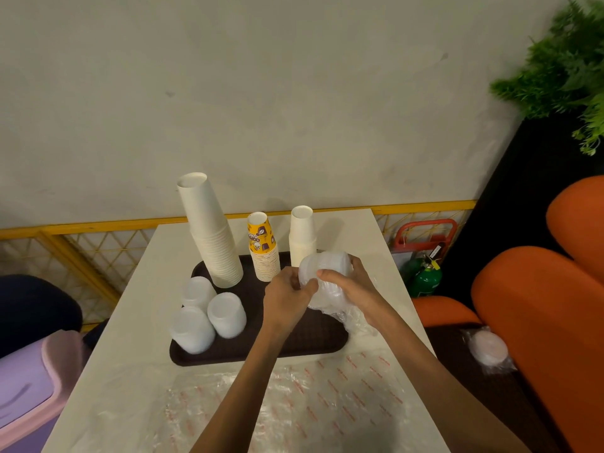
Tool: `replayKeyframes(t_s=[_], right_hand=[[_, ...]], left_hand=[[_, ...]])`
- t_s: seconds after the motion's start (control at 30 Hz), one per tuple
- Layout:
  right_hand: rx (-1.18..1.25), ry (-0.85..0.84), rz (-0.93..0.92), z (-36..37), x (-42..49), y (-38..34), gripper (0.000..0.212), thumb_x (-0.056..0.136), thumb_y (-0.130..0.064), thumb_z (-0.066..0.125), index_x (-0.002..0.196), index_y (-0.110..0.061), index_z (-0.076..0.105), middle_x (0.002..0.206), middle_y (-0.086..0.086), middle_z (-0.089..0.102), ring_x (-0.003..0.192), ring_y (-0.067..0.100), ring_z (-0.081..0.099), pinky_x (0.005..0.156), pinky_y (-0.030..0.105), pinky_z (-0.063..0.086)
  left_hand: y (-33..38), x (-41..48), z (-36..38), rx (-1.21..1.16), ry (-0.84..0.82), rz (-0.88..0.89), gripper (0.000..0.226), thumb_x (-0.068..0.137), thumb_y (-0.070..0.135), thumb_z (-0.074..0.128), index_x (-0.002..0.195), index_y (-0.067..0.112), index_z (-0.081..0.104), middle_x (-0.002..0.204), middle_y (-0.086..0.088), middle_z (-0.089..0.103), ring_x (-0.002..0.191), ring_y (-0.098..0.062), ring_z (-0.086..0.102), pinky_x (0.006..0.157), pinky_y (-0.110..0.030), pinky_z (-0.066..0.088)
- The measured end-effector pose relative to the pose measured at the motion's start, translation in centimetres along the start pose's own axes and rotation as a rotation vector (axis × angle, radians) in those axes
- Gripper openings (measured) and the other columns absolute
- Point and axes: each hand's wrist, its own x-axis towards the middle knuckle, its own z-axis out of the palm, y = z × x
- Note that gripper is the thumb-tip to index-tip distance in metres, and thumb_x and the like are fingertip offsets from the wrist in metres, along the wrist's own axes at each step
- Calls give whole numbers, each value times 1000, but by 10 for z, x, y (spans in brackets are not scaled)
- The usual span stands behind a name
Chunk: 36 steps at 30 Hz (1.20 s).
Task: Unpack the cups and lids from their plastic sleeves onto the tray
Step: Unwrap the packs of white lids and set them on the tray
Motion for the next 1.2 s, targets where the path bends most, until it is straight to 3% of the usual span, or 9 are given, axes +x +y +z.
replayKeyframes(t_s=[0.1,0.23,0.33,0.47,0.7,0.8,0.97,1.1,1.2], right_hand=[[90,-134,152,-9,-5,11,32,76,-26,76,101,-32,57,98,-14,60,87,3,62,73,8,48],[-44,-107,276,-14,1,22,117,38,-65,84,133,-19,35,110,-10,43,101,12,47,78,22,46],[-113,-65,305,-10,2,18,79,76,-33,77,139,-19,31,117,-8,39,104,12,40,70,15,42],[-51,-106,301,-19,1,27,94,54,-58,80,130,-24,36,114,-11,50,104,10,47,81,22,40],[-11,-19,323,-32,16,42,73,85,-27,69,143,-13,28,137,5,42,122,19,43,94,31,36],[-8,35,353,-35,29,48,76,83,-26,71,145,-15,27,144,6,37,130,24,39,102,36,35],[26,-27,337,-41,34,56,66,84,-27,70,139,-16,34,134,2,46,110,10,44,88,28,34],[2,67,399,-28,54,59,71,87,-21,66,145,-14,25,148,7,33,131,24,37,100,33,35],[9,29,386,-27,54,65,72,85,-24,69,144,-15,28,144,6,38,123,17,41,94,32,37]], left_hand=[[-4,2,4,-11,-6,-37,30,88,19,66,112,3,58,104,-8,64,88,-15,58,74,-20,47],[-8,5,6,-5,47,-50,31,88,17,65,114,3,58,102,-4,62,87,-13,56,70,-15,45],[-9,11,5,-26,111,-61,30,88,18,64,114,4,57,98,0,58,87,-13,55,68,-15,44],[-13,26,-1,-205,173,-154,26,92,17,58,115,6,55,104,-7,60,93,-20,57,81,-30,50],[-61,56,3,-556,217,-420,37,96,12,50,131,5,43,118,-6,48,107,-22,48,84,-37,51],[-98,63,21,-510,204,-545,41,96,13,50,135,9,37,126,-9,44,111,-25,46,83,-37,51],[-142,67,41,-406,187,-676,42,97,13,47,138,9,36,136,-16,43,122,-34,45,95,-47,50],[-161,70,47,-210,142,-640,44,99,11,44,141,5,34,139,-18,43,126,-36,44,103,-46,43],[-172,67,52,-20,87,-581,44,98,10,44,140,0,35,139,-22,41,123,-38,46,100,-44,42]])
